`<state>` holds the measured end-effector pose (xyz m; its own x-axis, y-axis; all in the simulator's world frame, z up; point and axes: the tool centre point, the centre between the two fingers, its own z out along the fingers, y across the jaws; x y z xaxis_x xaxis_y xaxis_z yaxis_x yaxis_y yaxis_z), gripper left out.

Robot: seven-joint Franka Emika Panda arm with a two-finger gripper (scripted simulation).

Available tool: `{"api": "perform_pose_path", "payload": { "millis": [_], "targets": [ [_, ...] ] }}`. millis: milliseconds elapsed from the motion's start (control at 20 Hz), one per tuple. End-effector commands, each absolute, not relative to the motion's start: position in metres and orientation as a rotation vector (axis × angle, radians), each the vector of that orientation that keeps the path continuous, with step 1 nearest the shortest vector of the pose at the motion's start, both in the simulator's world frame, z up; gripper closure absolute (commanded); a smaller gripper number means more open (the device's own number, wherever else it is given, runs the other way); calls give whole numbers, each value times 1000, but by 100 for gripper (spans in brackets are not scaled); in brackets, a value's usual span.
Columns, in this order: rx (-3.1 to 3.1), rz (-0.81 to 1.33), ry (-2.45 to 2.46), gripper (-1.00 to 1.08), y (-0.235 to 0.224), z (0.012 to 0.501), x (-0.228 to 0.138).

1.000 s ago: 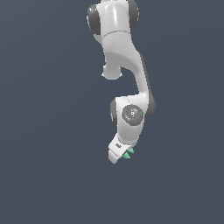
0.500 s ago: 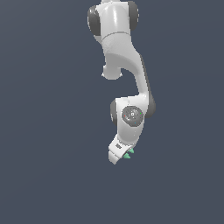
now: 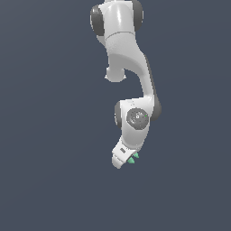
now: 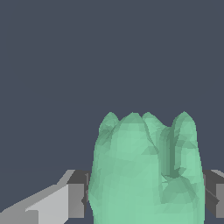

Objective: Pick up the object and move it to a goal position.

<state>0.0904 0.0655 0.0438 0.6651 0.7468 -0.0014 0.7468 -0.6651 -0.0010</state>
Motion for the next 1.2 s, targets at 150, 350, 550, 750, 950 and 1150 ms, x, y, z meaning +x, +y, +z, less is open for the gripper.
{"api": "perform_pose_path", "payload": {
  "millis": [150, 350, 550, 750, 950, 1150],
  "targets": [
    [-2866, 0, -1287, 108, 80, 68, 90],
    [-2866, 0, -1288, 108, 98, 100, 89],
    [-2866, 1, -1288, 108, 121, 139, 89],
    [-2866, 1, -1288, 108, 143, 179, 88],
    [-2865, 0, -1288, 108, 165, 217, 88],
    [-2865, 0, -1288, 108, 187, 254, 89]
  ]
}}
